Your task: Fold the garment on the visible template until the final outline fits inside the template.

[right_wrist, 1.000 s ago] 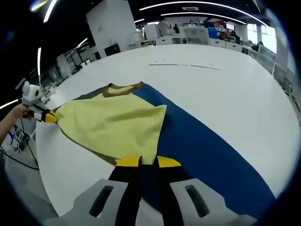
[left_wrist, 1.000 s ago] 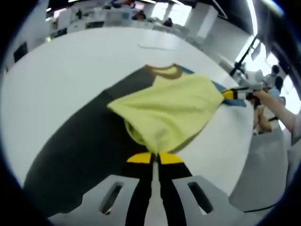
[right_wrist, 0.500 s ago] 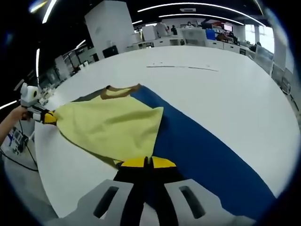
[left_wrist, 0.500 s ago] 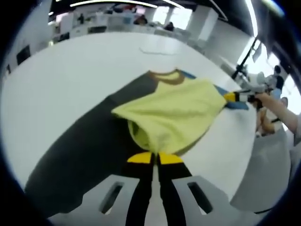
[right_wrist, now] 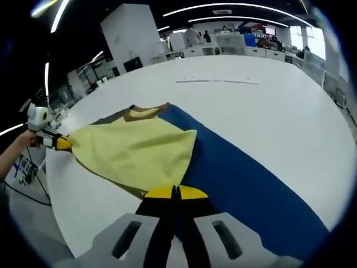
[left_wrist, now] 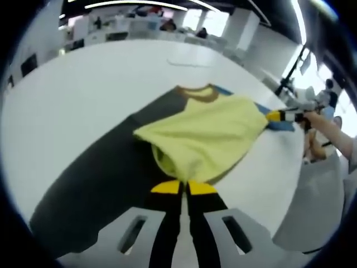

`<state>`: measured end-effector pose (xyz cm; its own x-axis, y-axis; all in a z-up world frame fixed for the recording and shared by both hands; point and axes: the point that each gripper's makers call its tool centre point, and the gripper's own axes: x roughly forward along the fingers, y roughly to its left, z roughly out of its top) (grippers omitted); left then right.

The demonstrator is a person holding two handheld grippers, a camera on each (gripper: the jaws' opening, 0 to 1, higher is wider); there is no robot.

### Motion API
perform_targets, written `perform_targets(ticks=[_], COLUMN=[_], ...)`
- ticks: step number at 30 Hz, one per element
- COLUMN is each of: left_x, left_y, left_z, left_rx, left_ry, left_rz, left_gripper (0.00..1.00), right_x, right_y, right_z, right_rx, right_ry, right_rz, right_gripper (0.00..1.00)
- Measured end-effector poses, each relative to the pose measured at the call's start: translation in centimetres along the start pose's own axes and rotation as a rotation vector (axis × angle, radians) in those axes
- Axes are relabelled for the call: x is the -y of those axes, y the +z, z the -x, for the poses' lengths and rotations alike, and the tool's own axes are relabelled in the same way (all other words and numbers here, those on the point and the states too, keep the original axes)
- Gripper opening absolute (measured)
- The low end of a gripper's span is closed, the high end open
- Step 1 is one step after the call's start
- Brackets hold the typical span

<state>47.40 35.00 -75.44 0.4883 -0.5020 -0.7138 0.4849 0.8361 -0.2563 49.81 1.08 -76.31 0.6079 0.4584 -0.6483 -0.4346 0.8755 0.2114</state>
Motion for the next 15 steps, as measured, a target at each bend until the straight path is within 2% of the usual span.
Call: perform_targets(ticks=[12,15], left_x=[0.6,0.7], left_y=[0.2,0.4], left_z=[0.8,1.2], left_rx=[0.017,0.041], left_ry=[0.000,-0.005], left_rz=[0.002,0.016], left_gripper=[0.00,0.00], right_x=[-0.4,-0.6], right_y=[0.4,0.3], right_z=[1.2,1.5], right_rx=[0.019,0.021], right_ry=[0.002,0.003], right_rz=[0.007,0.018], right_gripper=[0.01,0.01])
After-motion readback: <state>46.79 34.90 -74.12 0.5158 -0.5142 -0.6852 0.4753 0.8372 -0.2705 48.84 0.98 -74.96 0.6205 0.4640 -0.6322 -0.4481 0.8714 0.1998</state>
